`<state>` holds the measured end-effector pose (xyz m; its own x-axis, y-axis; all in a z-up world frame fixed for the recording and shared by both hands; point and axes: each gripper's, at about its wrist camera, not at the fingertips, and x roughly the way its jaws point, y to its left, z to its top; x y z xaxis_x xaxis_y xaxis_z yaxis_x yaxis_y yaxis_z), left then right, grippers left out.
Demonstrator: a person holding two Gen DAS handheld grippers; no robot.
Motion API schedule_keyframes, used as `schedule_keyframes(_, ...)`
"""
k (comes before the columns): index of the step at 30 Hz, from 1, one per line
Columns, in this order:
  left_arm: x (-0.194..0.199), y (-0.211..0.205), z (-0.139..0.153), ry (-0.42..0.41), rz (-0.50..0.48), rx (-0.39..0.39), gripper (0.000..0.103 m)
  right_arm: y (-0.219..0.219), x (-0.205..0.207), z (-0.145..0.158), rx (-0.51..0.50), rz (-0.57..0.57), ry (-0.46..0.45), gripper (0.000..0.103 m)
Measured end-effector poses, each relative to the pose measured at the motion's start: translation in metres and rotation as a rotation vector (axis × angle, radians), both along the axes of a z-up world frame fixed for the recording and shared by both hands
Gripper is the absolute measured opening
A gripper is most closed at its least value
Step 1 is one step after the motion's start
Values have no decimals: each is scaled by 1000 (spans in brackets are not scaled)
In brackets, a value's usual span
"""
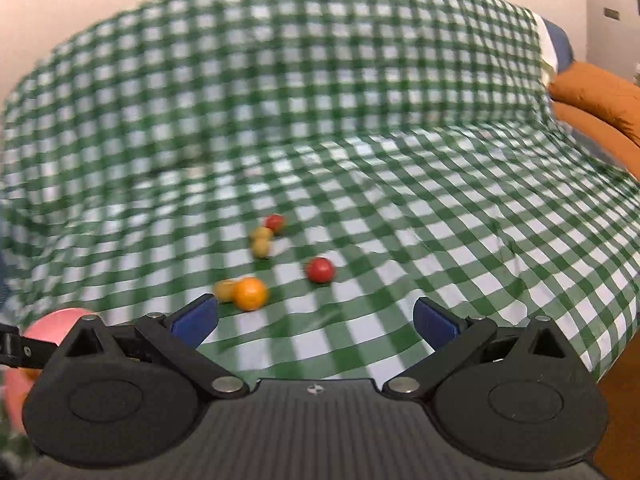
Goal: Organize fruits
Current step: 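Lower the right tool to an orange mandarin while the left lowers to a yellow fruit, then close the right gripper on the mandarin while the left closes on the yellow fruit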
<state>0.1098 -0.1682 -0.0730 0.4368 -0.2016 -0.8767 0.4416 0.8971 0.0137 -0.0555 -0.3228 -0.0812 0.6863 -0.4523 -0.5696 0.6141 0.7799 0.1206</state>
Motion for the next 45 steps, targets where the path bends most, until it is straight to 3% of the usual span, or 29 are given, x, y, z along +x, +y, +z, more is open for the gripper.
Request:
schedule_keyframes(5,40,-60,-34,-28,-61,67,103,-32,50,-36,-46,-19,41,102)
schedule_keyframes(11,82,-107,-76,-14,-152,194,103,-51,93,-78,-65,82,132,102)
schedule_keyframes(21,120,-82,-75,1,-49,188,103,-38,148,-103,-48,233,146,101)
schedule_keyframes(24,127,-77,-72,7,-22,180,103,-31,166,-108,-85,267,139,93)
schedule_keyframes(26,130,-79,-72,11,-16,179,103,-27,172,-110,-74,278,147,55)
schedule_keyframes(27,130,-82,-72,13,-20,175,103,-28,172,-111,-47,290,156,53)
schedule_keyframes(28,130,-85,-73,13,-32,167,103,-29,170,-109,-32,290,141,40)
schedule_keyframes(31,127,-103,-77,3,-90,143,103,-37,163,-103,13,270,146,39)
schedule_keyframes(35,124,-132,-91,26,-165,111,103,-58,145,-101,40,142,180,39)
schedule_keyframes(39,123,-151,-112,100,-152,106,103,-77,135,-102,48,31,187,39)
schedule_keyframes(45,108,-154,-113,153,-195,68,103,-87,132,-104,48,13,187,39)
